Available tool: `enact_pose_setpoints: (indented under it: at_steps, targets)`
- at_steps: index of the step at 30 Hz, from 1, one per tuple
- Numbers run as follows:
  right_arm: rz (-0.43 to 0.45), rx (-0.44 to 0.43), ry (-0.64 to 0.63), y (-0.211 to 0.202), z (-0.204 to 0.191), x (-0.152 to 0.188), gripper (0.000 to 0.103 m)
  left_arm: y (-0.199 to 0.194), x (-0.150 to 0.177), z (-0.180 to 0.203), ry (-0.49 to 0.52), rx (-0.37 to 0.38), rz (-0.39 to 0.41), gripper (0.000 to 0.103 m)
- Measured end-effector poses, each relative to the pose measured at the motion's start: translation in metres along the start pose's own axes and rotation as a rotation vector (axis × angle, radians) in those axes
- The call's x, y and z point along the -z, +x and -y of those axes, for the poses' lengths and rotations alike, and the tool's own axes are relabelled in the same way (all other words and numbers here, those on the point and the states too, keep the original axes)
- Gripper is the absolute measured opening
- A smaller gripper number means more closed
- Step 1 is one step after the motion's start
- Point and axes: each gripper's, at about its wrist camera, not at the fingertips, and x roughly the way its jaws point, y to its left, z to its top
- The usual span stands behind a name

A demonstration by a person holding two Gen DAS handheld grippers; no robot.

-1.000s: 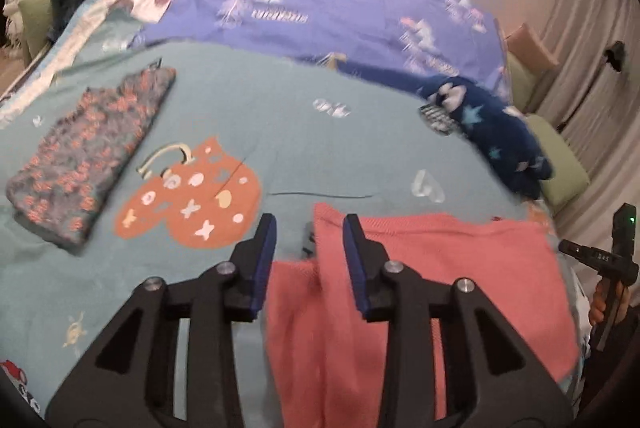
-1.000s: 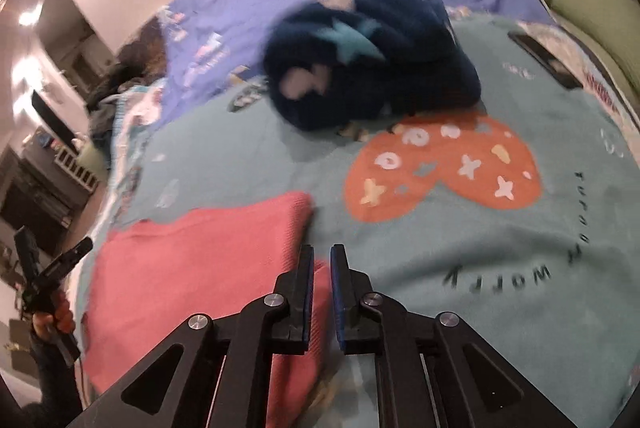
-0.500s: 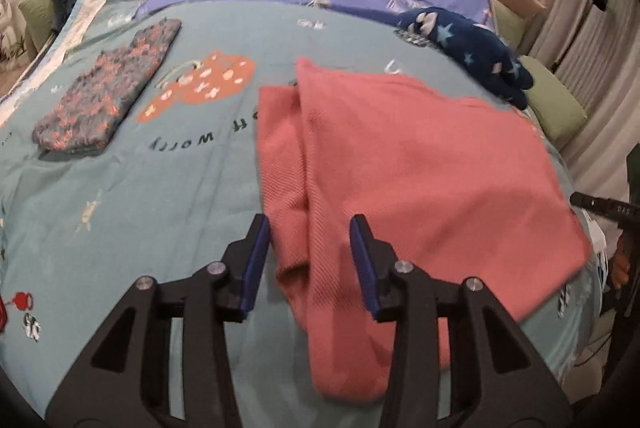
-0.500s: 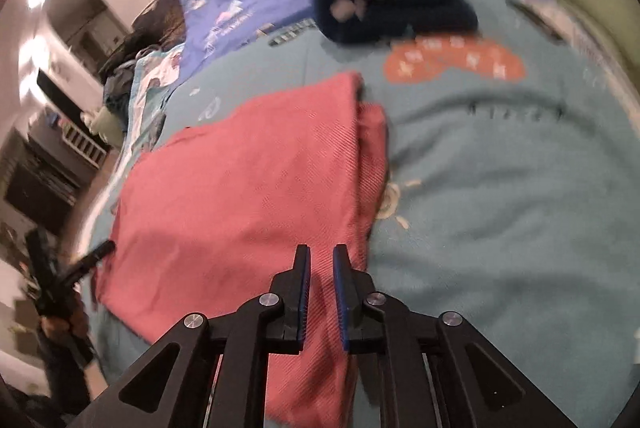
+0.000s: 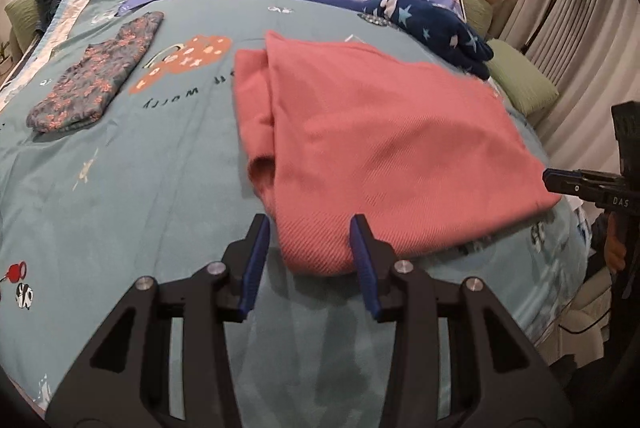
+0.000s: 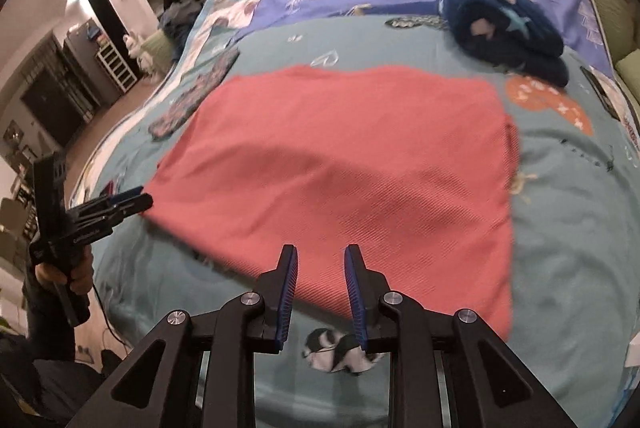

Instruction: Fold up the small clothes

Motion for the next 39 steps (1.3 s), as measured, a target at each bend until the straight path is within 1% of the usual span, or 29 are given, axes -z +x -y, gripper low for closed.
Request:
enact_pose_setpoints:
  at_steps: [1, 6, 8, 10, 12, 13, 14, 16, 18, 20, 21, 23, 25, 26, 27, 29, 31, 34, 35, 36, 37, 38, 39]
  targets:
    - [-0.011, 0.006, 0.003, 0.003, -0.002, 0.002, 0.025, 0.001, 0.002, -0.001, 0.003, -0.004, -0.002, 0.043]
    - [-0.098, 0.118, 0.062, 0.027, 0.007, 0.019, 0.026, 0.002, 0.009, -0.009, 0.004, 0.019, 0.003, 0.045]
    - [-0.092, 0.137, 0.083, 0.027, 0.007, 0.02, 0.026, 0.0, 0.009, -0.011, 0.007, 0.032, 0.008, 0.045]
    - [-0.089, 0.159, 0.072, 0.025, 0.0, 0.016, 0.026, -0.002, 0.009, -0.014, 0.005, 0.043, 0.016, 0.046]
    - [-0.073, 0.163, 0.013, 0.023, -0.022, 0.009, 0.027, -0.007, 0.008, -0.019, -0.003, 0.055, 0.031, 0.048]
    - [-0.065, 0.167, -0.03, 0.023, -0.035, 0.007, 0.03, -0.009, 0.007, -0.023, -0.012, 0.059, 0.039, 0.05]
    - [-0.045, 0.181, -0.105, 0.023, -0.058, 0.003, 0.034, -0.013, 0.006, -0.031, -0.028, 0.062, 0.051, 0.051]
    - [0.003, 0.2, -0.227, 0.027, -0.094, 0.001, 0.055, -0.019, 0.003, -0.046, -0.064, 0.059, 0.07, 0.051]
    - [0.058, 0.174, -0.384, 0.036, -0.143, 0.003, 0.057, -0.024, -0.004, -0.067, -0.115, 0.057, 0.089, 0.052]
    - [0.077, 0.154, -0.494, 0.047, -0.177, 0.008, 0.057, -0.025, -0.013, -0.087, -0.149, 0.097, 0.108, 0.052]
    - [0.088, 0.157, -0.566, 0.058, -0.198, 0.012, 0.057, -0.024, -0.019, -0.094, -0.164, 0.112, 0.11, 0.053]
    - [0.102, 0.189, -0.646, 0.076, -0.223, 0.018, 0.057, -0.017, -0.035, -0.108, -0.185, 0.157, 0.109, 0.053]
    - [0.098, 0.213, -0.689, 0.094, -0.239, 0.021, 0.057, -0.007, -0.05, -0.114, -0.193, 0.22, 0.1, 0.054]
    - [0.099, 0.237, -0.703, 0.102, -0.244, 0.022, 0.057, -0.003, -0.055, -0.115, -0.195, 0.244, 0.093, 0.055]
    - [0.105, 0.264, -0.713, 0.11, -0.247, 0.022, 0.057, 0.006, -0.062, -0.114, -0.192, 0.284, 0.078, 0.056]
    - [0.104, 0.29, -0.713, 0.12, -0.248, 0.022, 0.057, 0.025, -0.075, -0.111, -0.194, 0.345, 0.043, 0.058]
    - [0.103, 0.302, -0.694, 0.131, -0.25, 0.018, 0.057, 0.045, -0.084, -0.107, -0.203, 0.373, -0.005, 0.058]
    - [0.13, 0.309, -0.665, 0.138, -0.258, 0.01, 0.057, 0.079, -0.094, -0.104, -0.237, 0.389, -0.078, 0.058]
    - [0.135, 0.31, -0.656, 0.14, -0.26, 0.007, 0.057, 0.087, -0.098, -0.102, -0.249, 0.398, -0.077, 0.058]
    - [0.137, 0.309, -0.644, 0.141, -0.261, 0.005, 0.055, 0.089, -0.101, -0.101, -0.251, 0.412, -0.054, 0.058]
    - [0.139, 0.304, -0.632, 0.138, -0.26, 0.007, 0.055, 0.09, -0.104, -0.101, -0.255, 0.424, -0.054, 0.058]
    - [0.139, 0.291, -0.611, 0.14, -0.258, 0.004, 0.053, 0.094, -0.108, -0.1, -0.271, 0.451, -0.073, 0.058]
    - [0.137, 0.28, -0.593, 0.141, -0.257, 0.001, 0.044, 0.098, -0.11, -0.099, -0.281, 0.46, -0.083, 0.058]
